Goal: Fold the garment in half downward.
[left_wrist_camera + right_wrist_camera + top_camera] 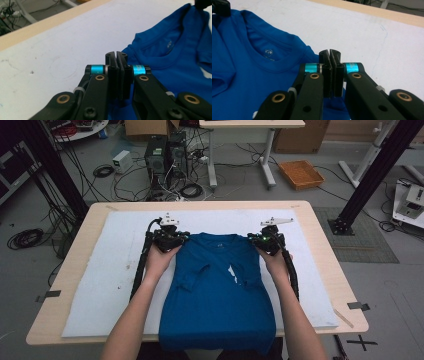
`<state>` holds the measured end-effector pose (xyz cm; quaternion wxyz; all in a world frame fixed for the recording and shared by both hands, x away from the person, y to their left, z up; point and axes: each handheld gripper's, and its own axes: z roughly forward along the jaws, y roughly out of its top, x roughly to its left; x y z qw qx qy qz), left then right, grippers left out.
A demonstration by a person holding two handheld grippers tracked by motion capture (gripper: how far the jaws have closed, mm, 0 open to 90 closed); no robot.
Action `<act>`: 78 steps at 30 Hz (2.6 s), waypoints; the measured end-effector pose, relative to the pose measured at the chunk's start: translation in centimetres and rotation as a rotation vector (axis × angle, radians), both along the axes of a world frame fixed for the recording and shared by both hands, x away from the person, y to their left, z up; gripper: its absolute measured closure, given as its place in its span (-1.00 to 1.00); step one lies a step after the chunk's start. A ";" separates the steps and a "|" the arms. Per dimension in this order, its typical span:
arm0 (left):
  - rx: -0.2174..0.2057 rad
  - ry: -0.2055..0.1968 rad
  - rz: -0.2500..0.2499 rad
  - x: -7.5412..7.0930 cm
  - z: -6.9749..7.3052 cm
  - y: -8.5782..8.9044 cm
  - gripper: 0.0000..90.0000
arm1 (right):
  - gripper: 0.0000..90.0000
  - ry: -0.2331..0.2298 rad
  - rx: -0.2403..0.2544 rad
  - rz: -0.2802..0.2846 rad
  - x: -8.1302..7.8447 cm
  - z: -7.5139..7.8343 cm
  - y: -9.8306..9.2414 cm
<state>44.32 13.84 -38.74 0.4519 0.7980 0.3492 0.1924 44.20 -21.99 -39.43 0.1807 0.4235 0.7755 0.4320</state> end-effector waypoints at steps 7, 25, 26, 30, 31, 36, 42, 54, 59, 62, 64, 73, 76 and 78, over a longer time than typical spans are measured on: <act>-0.017 -0.067 -0.050 -3.2 1.5 0.6 0.95 | 0.98 -0.050 0.047 0.023 -3.0 1.2 -0.5; -0.010 -0.157 -0.199 -15.0 -0.2 1.8 0.95 | 0.98 -0.161 0.001 0.078 -15.2 0.6 -0.9; -0.010 -0.157 -0.199 -15.0 -0.2 1.8 0.95 | 0.98 -0.163 -0.006 0.085 -15.9 0.4 -0.9; 0.035 -0.168 -0.234 -17.8 -1.4 1.8 0.95 | 0.98 -0.179 -0.055 0.102 -18.3 -0.3 -0.7; 0.048 -0.171 -0.243 -18.3 -1.7 1.7 0.95 | 0.98 -0.175 -0.058 0.108 -18.7 -0.6 -0.7; 0.112 -0.168 -0.287 -20.0 -2.8 1.4 0.95 | 0.98 -0.160 -0.087 0.126 -20.5 -1.7 -0.8; 0.173 -0.140 -0.352 -21.9 -4.3 1.1 0.94 | 0.96 -0.109 -0.129 0.161 -22.7 -3.6 -0.9; 0.149 -0.108 -0.350 -22.5 -5.0 1.9 0.58 | 0.66 -0.102 -0.112 0.153 -23.3 -3.5 -2.2; 0.039 -0.123 -0.178 -18.9 -3.1 2.8 0.33 | 0.40 -0.101 -0.019 0.047 -20.0 -2.0 -3.3; -0.029 -0.098 -0.079 -16.0 -2.7 3.1 0.26 | 0.29 -0.076 0.021 -0.026 -16.9 -1.8 -3.5; -0.049 -0.077 -0.060 -15.0 -2.8 3.2 0.25 | 0.28 -0.058 0.031 -0.037 -15.9 -1.9 -3.5; -0.019 0.115 0.043 -11.2 -5.6 3.1 0.24 | 0.28 0.139 0.041 -0.097 -11.3 -5.0 -3.4; -0.009 0.136 0.059 -11.2 -6.0 3.1 0.24 | 0.41 0.171 0.042 -0.084 -11.2 -5.5 -3.6; -0.013 0.154 0.063 -11.2 -6.0 3.1 0.25 | 0.51 0.172 0.040 -0.063 -11.3 -5.6 -3.6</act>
